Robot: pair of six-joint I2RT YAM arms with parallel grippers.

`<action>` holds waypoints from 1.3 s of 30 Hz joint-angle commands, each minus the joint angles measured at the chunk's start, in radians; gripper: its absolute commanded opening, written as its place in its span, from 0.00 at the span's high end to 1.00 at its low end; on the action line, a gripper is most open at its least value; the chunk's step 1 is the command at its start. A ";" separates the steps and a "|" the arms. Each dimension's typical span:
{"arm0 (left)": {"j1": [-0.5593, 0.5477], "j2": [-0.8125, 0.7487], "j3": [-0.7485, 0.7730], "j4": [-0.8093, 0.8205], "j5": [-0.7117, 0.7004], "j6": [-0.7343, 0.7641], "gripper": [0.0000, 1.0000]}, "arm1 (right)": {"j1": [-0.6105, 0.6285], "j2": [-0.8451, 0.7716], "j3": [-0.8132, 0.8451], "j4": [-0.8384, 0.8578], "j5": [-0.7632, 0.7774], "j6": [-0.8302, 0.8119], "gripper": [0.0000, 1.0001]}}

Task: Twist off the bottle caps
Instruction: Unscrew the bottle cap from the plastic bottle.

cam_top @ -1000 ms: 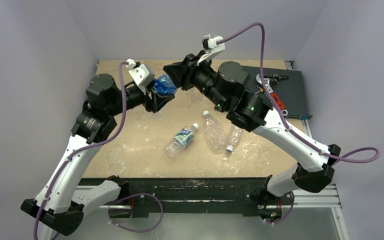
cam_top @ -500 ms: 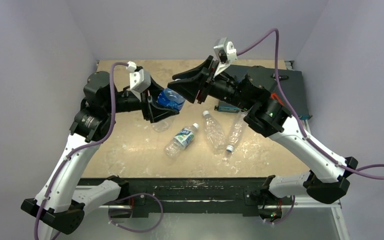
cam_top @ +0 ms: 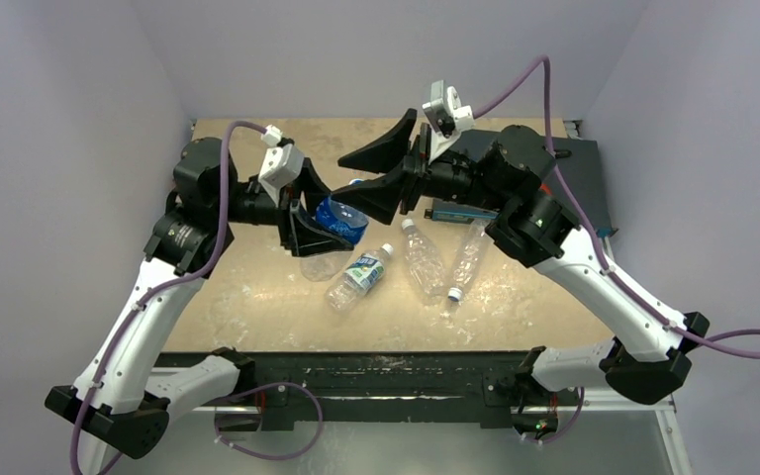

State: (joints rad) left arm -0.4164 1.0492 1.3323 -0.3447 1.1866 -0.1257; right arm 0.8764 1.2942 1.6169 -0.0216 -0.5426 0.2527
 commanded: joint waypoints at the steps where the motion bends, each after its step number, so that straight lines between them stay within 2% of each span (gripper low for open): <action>1: -0.013 -0.007 0.024 -0.010 0.011 0.018 0.90 | -0.005 -0.001 0.039 0.042 0.118 -0.035 0.27; 4: -0.013 -0.021 0.020 -0.009 -0.094 0.055 0.90 | -0.005 -0.020 0.034 0.031 0.290 -0.016 0.12; 7: -0.013 -0.034 0.011 -0.002 -0.228 0.092 0.91 | -0.005 -0.049 0.017 0.064 0.389 0.014 0.02; 10: -0.013 -0.048 -0.010 0.024 -0.391 0.113 0.91 | -0.005 -0.047 0.035 0.050 0.476 0.067 0.01; 13: -0.013 -0.059 -0.027 0.048 -0.533 0.122 0.90 | 0.000 0.037 0.172 -0.106 0.572 0.099 0.01; 16: -0.013 -0.060 -0.032 0.048 -0.617 0.170 0.90 | 0.043 0.102 0.253 -0.212 0.696 0.102 0.01; 20: -0.013 -0.063 -0.039 0.044 -0.713 0.194 0.90 | 0.116 0.157 0.308 -0.260 0.831 0.063 0.05; 23: -0.013 -0.063 -0.040 0.039 -0.733 0.196 0.90 | 0.135 0.178 0.320 -0.258 0.862 0.061 0.11; 36: -0.013 -0.069 -0.054 0.038 -0.751 0.207 0.90 | 0.142 0.177 0.279 -0.208 0.858 0.069 0.43; 39: -0.013 -0.069 -0.052 0.038 -0.752 0.207 0.90 | 0.142 0.184 0.282 -0.215 0.847 0.069 0.40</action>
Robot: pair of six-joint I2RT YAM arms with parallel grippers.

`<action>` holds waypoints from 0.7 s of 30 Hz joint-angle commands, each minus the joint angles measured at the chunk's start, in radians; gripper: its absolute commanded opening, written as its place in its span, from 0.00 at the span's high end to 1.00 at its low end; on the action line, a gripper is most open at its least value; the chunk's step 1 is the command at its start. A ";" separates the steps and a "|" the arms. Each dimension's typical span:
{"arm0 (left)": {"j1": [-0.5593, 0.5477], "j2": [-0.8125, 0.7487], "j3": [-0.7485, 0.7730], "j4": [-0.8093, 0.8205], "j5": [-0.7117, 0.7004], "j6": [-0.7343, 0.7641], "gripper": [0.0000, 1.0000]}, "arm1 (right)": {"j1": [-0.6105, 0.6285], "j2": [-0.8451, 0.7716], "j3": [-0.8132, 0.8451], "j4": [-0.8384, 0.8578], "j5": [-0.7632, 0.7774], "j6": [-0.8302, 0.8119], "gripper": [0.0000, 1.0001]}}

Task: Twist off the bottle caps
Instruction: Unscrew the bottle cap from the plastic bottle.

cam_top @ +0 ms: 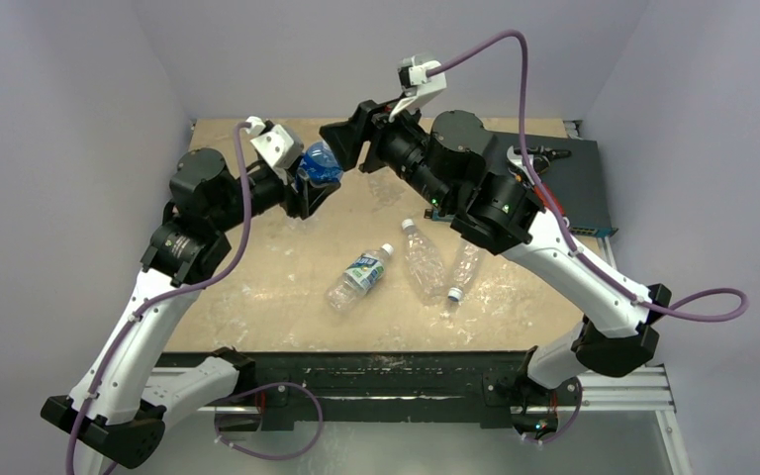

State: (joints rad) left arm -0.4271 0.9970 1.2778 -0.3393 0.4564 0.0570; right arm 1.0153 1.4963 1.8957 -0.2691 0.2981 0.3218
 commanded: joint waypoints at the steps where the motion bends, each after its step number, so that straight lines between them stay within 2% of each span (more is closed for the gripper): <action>1: -0.002 -0.017 0.002 0.033 -0.022 0.024 0.90 | 0.003 -0.013 0.008 0.027 0.006 0.000 0.38; 12: -0.002 -0.017 0.009 0.041 -0.018 0.016 0.90 | 0.002 0.010 0.007 0.022 -0.057 0.021 0.42; 19: -0.002 -0.017 0.011 0.044 -0.011 0.007 0.90 | 0.002 0.007 -0.001 0.033 -0.070 0.029 0.62; 21: -0.002 -0.018 0.013 0.047 -0.010 0.005 0.90 | 0.002 0.007 -0.003 0.035 -0.070 0.029 0.65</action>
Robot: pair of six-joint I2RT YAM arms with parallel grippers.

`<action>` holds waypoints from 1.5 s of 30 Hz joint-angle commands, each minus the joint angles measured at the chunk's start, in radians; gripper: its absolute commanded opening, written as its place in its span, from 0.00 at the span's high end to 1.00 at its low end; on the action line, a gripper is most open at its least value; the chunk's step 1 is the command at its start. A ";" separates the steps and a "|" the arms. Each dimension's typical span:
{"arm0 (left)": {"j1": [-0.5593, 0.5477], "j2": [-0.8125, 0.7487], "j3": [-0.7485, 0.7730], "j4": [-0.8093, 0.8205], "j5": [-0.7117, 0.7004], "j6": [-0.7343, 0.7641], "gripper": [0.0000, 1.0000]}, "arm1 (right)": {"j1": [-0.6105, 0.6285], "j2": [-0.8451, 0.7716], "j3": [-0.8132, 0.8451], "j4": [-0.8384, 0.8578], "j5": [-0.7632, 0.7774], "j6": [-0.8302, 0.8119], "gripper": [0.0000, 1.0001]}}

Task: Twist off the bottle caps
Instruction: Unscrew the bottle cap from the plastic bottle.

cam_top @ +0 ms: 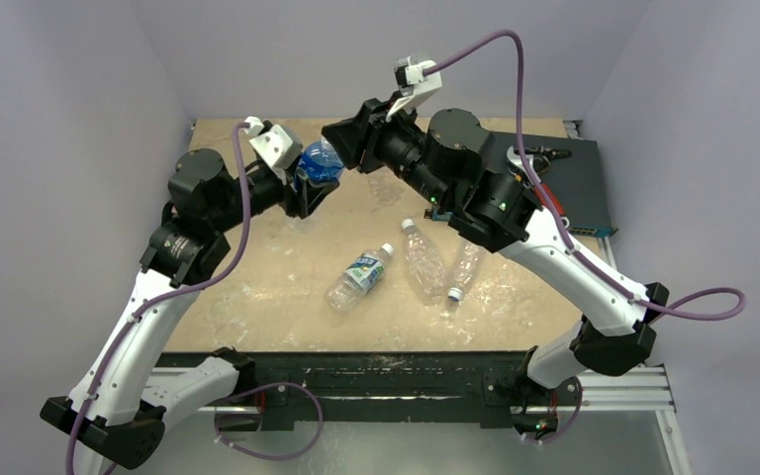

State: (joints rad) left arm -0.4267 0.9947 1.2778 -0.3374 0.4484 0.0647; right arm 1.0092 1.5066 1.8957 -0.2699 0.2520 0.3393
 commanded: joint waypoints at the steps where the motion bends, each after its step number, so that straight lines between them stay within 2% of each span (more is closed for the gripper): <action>1: -0.003 -0.015 0.015 0.047 0.000 -0.003 0.90 | 0.008 -0.003 -0.002 0.035 -0.025 0.012 0.65; 3: -0.003 -0.015 0.016 0.050 0.003 -0.006 0.90 | 0.006 0.002 -0.001 0.032 -0.030 0.012 0.62; 5: -0.003 -0.013 0.019 0.052 0.006 -0.009 0.89 | 0.006 0.005 -0.001 0.028 -0.030 0.012 0.50; 6: -0.003 -0.013 0.020 0.052 0.008 -0.010 0.89 | 0.006 0.006 -0.004 0.028 -0.031 0.013 0.48; 9: -0.003 -0.013 0.019 0.054 0.011 -0.012 0.90 | 0.005 0.006 -0.013 0.032 -0.029 0.020 0.47; 14: -0.003 -0.014 0.019 0.054 0.012 -0.016 0.89 | 0.003 -0.003 -0.022 0.048 -0.037 0.024 0.56; 21: -0.003 -0.014 0.016 0.054 0.026 -0.018 0.89 | 0.002 -0.033 -0.055 0.077 -0.038 0.020 0.76; 24: -0.003 -0.014 0.016 0.054 0.074 -0.026 0.90 | -0.003 -0.056 -0.077 0.107 -0.071 0.000 0.84; 28: -0.003 -0.017 0.017 0.049 0.203 -0.044 0.90 | -0.052 -0.113 -0.146 0.196 -0.236 -0.007 0.89; 33: -0.003 -0.021 0.022 0.051 0.363 -0.082 0.91 | -0.157 -0.185 -0.248 0.356 -0.542 0.010 0.94; 39: -0.003 -0.010 0.032 0.071 0.452 -0.140 0.94 | -0.179 -0.195 -0.234 0.383 -0.778 -0.027 0.94; 42: -0.003 -0.004 0.029 0.135 0.557 -0.223 0.94 | -0.194 -0.199 -0.238 0.397 -0.912 -0.041 0.94; 45: -0.003 0.012 0.023 0.242 0.709 -0.375 0.93 | -0.231 -0.209 -0.272 0.449 -1.042 -0.018 0.95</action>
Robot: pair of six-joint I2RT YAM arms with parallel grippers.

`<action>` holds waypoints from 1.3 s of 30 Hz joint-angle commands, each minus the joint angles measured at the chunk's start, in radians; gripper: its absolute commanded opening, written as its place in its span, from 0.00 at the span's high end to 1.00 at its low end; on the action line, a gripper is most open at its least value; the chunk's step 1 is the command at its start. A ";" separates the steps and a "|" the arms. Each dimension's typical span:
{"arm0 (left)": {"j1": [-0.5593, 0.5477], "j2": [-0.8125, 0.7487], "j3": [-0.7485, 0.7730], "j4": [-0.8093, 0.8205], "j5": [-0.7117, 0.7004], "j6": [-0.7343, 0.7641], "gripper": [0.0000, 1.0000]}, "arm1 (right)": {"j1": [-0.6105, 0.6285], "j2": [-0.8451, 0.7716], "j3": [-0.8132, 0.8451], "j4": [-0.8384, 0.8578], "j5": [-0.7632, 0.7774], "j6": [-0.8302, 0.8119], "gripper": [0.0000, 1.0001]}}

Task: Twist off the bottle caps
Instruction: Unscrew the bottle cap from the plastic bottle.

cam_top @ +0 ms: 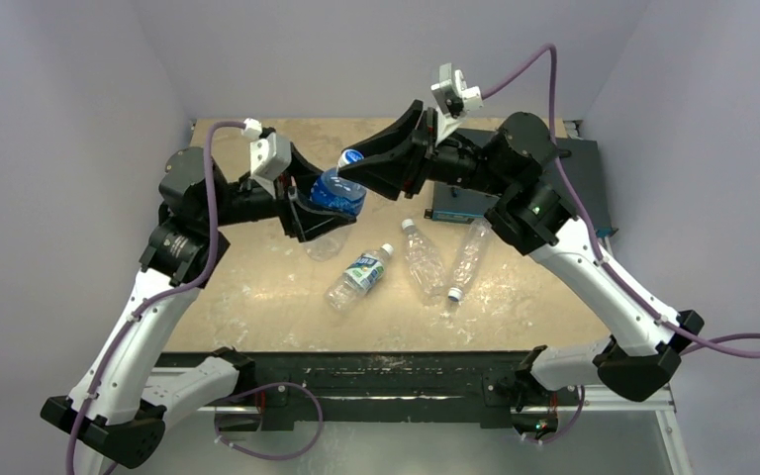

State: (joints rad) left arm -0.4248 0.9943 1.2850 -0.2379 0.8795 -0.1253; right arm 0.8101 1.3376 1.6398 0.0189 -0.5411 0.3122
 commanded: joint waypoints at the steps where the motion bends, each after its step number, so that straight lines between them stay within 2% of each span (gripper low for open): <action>1: -0.005 0.019 0.010 0.187 0.318 -0.246 0.93 | -0.052 -0.046 -0.040 0.205 -0.304 0.040 0.95; 3: -0.005 0.029 -0.003 0.304 0.380 -0.368 0.93 | -0.087 -0.049 -0.076 0.296 -0.398 0.110 0.95; 5: -0.005 0.033 -0.007 0.339 0.410 -0.418 0.93 | -0.109 -0.050 -0.100 0.357 -0.452 0.157 0.95; 9: -0.005 0.030 0.005 0.257 0.383 -0.339 0.94 | -0.114 -0.035 -0.073 0.280 -0.444 0.131 0.87; 11: -0.005 0.032 0.030 0.141 0.337 -0.231 0.94 | -0.115 -0.034 -0.042 0.205 -0.378 0.095 0.75; 12: -0.005 0.033 0.041 0.093 0.314 -0.183 0.95 | -0.115 -0.035 -0.033 0.167 -0.346 0.077 0.64; 13: -0.005 0.035 0.053 0.053 0.282 -0.120 0.95 | -0.114 -0.036 -0.021 0.132 -0.288 0.060 0.43; 14: -0.005 0.035 0.058 0.020 0.247 -0.096 0.95 | -0.114 -0.037 -0.005 0.087 -0.255 0.036 0.36; 17: -0.005 0.028 0.059 -0.042 0.144 0.009 0.96 | -0.114 -0.039 0.027 0.013 -0.130 0.014 0.24; 19: -0.005 0.023 0.057 -0.062 0.081 0.054 0.96 | -0.114 -0.049 0.029 -0.005 -0.056 0.013 0.04; 20: -0.005 0.018 0.053 -0.062 0.048 0.070 0.96 | -0.114 -0.051 0.031 -0.012 -0.036 0.010 0.01; 25: -0.005 -0.005 0.027 -0.042 -0.164 0.121 0.95 | -0.098 -0.051 0.051 -0.039 0.123 0.050 0.01; 30: -0.005 -0.016 0.004 -0.021 -0.308 0.175 0.94 | 0.033 0.000 0.135 -0.143 0.467 0.042 0.01; 33: -0.005 -0.007 0.009 -0.034 -0.343 0.186 0.94 | 0.096 0.060 0.201 -0.201 0.594 0.024 0.01; 39: -0.005 -0.009 0.011 -0.046 -0.342 0.184 0.93 | 0.132 0.116 0.247 -0.214 0.681 0.027 0.07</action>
State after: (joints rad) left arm -0.4328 0.9920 1.2942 -0.3031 0.5777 0.0380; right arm 0.9340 1.4364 1.8519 -0.1619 -0.0036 0.3473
